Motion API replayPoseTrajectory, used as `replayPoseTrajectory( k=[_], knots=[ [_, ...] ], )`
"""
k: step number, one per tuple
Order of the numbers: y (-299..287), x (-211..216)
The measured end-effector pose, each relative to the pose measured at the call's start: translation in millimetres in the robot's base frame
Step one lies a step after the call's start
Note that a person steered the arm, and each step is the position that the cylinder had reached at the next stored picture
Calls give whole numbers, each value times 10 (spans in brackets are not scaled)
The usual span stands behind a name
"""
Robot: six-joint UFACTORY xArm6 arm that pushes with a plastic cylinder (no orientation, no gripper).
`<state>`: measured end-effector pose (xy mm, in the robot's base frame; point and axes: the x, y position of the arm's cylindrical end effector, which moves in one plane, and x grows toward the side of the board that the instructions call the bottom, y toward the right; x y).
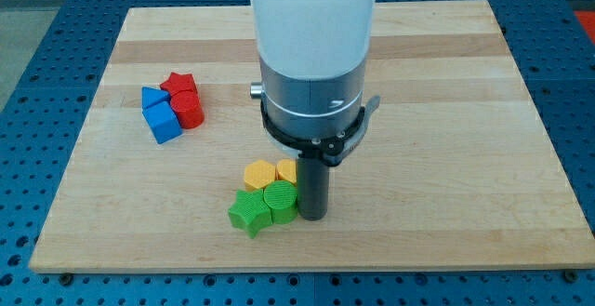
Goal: Move the green star to the bottom left
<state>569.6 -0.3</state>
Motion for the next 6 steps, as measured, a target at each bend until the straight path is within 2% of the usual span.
replayPoseTrajectory(
  k=[3,6],
  knots=[
    [-582,47],
    [-1451,47]
  ],
)
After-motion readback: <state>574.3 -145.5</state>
